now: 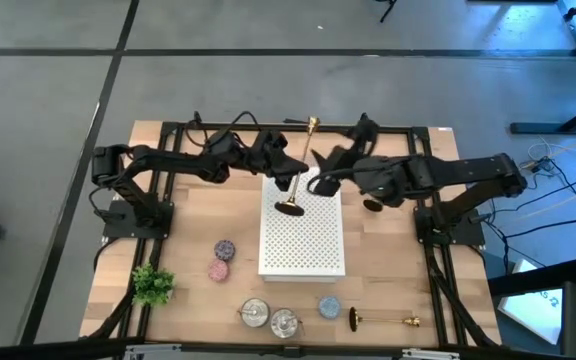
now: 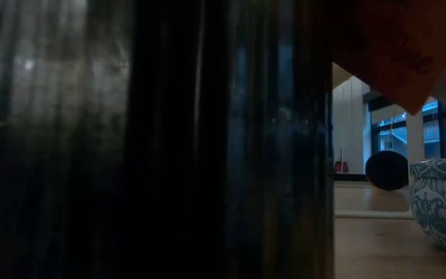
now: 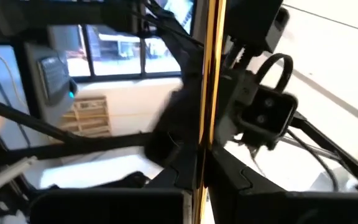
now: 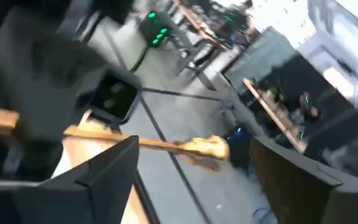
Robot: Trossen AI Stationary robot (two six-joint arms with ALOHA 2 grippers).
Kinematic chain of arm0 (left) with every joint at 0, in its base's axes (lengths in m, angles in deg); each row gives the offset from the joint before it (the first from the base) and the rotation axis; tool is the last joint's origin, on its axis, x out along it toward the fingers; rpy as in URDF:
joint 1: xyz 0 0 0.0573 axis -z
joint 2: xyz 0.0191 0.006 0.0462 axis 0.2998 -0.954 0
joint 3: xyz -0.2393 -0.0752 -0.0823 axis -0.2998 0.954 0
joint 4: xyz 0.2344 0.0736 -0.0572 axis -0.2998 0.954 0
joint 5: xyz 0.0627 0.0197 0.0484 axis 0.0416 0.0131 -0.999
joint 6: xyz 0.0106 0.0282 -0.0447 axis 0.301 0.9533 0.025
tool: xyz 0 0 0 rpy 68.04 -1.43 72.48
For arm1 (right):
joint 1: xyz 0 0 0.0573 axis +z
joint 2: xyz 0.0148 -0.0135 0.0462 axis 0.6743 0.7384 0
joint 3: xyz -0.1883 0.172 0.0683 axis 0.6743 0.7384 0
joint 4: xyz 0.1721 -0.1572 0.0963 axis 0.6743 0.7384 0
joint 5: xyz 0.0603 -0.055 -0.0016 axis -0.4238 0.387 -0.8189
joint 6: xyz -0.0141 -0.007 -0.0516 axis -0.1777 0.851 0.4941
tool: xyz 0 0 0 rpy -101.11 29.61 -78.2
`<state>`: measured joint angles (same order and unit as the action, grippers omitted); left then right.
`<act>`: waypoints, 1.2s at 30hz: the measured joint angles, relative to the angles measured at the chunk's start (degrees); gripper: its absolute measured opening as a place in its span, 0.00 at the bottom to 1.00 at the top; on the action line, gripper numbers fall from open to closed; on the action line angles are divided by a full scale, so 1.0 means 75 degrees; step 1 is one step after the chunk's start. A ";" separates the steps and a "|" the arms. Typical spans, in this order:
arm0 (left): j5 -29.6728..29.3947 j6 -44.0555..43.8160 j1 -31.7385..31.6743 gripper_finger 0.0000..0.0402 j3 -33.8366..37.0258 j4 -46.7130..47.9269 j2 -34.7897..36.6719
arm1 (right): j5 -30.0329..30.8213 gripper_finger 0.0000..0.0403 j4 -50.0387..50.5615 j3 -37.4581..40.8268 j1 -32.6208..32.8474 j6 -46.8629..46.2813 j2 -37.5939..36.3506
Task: Pick & Place candle stick holders
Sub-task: Put the top right gold candle holder on the shelf
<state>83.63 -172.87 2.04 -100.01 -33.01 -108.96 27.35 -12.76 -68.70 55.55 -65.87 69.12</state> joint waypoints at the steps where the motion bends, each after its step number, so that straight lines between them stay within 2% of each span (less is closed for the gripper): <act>1: 0.0000 0.0060 -0.0059 0.03 0.0002 0.0000 -0.0002 | 0.0090 0.80 0.0118 0.0000 0.0080 -0.0491 -0.0114; 3: -0.0015 0.0182 -0.0185 0.03 0.0002 -0.0060 -0.0002 | 0.0070 0.81 0.0360 -0.0006 0.0231 -0.1509 -0.0403; 5: -0.0017 0.0335 -0.0323 0.03 0.0002 -0.0059 -0.0002 | -0.0529 0.81 0.0653 -0.0006 0.0286 -0.2391 -0.0786; 10: -0.0005 0.1061 -0.0655 0.03 -0.0004 0.0067 0.0121 | -0.3652 0.80 0.0959 -0.0015 -0.0198 -0.3527 -0.1643; 14: -0.0102 0.2294 -0.0830 0.03 -0.0010 0.0611 0.0164 | -0.5320 0.77 0.1392 -0.0012 -0.0716 -0.4030 -0.2032; 16: -0.0428 0.3487 -0.0791 0.03 -0.0106 0.1006 0.0164 | -0.5798 0.75 0.1699 -0.0012 -0.0931 -0.4266 -0.2142; 20: -0.1368 0.5871 -0.0545 0.03 -0.0653 0.2176 0.0167 | -0.6195 0.71 0.2405 -0.0003 -0.1217 -0.4871 -0.2309; 24: -0.2152 0.7535 -0.0284 0.03 -0.1664 0.4356 0.0164 | -0.6518 0.67 0.2941 -0.0001 -0.1359 -0.5491 -0.2460; 29: -0.2713 0.9759 0.0076 0.03 -0.3263 0.7489 0.0164 | -0.6788 0.63 0.3013 0.0441 -0.1523 -0.5801 -0.2800; 31: -0.3111 1.0406 0.0233 0.03 -0.3732 0.8233 0.0167 | -0.6909 0.61 0.2719 0.0871 -0.1639 -0.5826 -0.3010; 33: -0.3376 1.0700 0.0360 0.03 -0.4057 0.8635 0.0174 | -0.7395 0.59 0.2149 0.1498 -0.1781 -0.5622 -0.3267; 36: -0.3427 1.0694 0.0438 0.03 -0.4343 0.8797 0.0312 | -0.9105 0.55 0.0202 0.2721 -0.1987 -0.4975 -0.3748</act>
<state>57.93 -92.67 5.32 -132.58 32.96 -106.62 -40.94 -11.24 -48.29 40.65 -103.17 41.01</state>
